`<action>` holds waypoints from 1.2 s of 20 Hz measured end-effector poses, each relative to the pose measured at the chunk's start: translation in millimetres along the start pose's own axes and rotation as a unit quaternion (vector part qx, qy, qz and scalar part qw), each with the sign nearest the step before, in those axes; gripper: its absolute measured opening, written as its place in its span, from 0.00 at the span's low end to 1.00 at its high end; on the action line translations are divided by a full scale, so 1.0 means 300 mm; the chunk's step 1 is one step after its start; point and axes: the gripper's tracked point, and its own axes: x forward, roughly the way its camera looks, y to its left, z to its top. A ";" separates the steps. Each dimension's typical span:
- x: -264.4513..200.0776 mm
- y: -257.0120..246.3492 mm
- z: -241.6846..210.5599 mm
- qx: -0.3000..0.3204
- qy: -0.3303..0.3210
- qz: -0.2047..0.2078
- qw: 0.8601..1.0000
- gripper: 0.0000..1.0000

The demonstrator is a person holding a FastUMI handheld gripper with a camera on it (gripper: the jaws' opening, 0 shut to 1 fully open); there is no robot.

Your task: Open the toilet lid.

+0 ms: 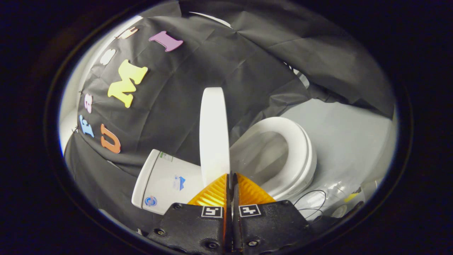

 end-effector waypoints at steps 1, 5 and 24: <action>0.001 0.012 0.001 -0.004 0.000 -0.002 1.000 0.04; -0.008 0.053 -0.005 -0.029 -0.003 -0.012 1.000 0.04; -0.062 0.331 -0.055 -0.134 -0.031 -0.020 0.990 0.06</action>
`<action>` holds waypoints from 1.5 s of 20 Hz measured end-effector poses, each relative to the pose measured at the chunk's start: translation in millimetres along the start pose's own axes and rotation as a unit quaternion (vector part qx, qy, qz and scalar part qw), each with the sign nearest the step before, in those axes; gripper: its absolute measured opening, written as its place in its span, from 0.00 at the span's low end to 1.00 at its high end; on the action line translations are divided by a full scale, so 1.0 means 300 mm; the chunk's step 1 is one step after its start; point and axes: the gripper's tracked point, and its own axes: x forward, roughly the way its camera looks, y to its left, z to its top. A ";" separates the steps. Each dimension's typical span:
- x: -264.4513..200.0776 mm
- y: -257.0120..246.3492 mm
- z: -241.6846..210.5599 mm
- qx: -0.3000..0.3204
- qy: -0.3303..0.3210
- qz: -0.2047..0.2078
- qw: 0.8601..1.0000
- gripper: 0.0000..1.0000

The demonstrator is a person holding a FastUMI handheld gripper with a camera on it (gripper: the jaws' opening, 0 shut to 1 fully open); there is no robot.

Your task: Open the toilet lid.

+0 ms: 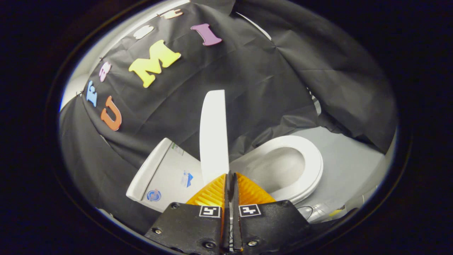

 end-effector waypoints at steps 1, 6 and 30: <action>-0.003 0.020 -0.005 -0.007 0.000 0.002 1.000 0.07; 0.002 0.155 -0.026 -0.053 -0.008 -0.001 0.999 0.09; 0.037 0.461 -0.146 -0.179 -0.027 -0.043 0.982 0.11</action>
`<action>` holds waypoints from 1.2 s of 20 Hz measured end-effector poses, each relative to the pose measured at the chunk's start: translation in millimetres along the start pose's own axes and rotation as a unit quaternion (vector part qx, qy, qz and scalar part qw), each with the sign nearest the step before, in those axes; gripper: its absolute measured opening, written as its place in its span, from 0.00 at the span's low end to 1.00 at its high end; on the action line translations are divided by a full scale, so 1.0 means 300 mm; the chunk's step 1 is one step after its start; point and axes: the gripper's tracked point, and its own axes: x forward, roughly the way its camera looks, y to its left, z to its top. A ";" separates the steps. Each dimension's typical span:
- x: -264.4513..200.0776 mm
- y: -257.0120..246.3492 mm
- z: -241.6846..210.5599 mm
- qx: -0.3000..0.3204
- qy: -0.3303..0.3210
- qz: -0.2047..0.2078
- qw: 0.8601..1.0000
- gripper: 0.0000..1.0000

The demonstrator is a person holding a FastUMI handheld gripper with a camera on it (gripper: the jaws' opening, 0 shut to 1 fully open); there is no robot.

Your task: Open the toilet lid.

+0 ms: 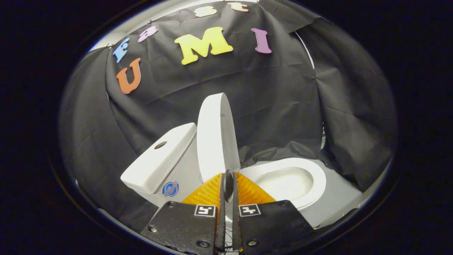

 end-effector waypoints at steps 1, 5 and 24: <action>0.004 0.009 -0.001 -0.001 0.000 0.001 1.000 0.11; 0.013 0.049 -0.009 -0.004 0.001 0.004 1.000 0.11; 0.069 0.253 -0.093 -0.079 0.022 0.047 0.996 0.23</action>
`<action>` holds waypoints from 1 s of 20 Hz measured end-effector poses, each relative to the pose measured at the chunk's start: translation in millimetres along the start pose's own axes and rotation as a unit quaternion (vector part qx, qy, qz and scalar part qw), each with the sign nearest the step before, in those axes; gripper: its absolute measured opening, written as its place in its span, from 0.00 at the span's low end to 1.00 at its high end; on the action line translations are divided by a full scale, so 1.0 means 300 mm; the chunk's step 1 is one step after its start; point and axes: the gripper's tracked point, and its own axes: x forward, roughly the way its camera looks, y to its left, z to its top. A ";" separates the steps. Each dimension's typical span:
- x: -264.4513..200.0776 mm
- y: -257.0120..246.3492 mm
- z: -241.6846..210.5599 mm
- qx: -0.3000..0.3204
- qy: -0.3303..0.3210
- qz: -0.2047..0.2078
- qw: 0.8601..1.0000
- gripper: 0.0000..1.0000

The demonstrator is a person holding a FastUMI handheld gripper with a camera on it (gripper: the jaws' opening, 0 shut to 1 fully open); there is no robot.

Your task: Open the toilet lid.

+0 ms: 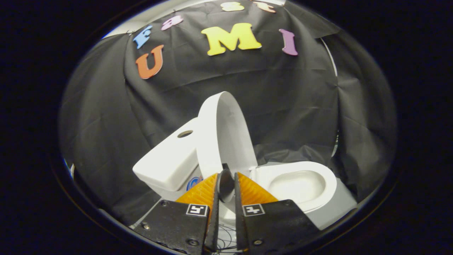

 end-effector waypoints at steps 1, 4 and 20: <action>0.006 0.003 -0.008 -0.010 0.008 0.010 1.000 0.25; -0.001 0.009 -0.033 -0.015 0.027 0.038 0.999 0.42; -0.398 -0.368 0.123 -0.040 -0.170 0.014 0.985 1.00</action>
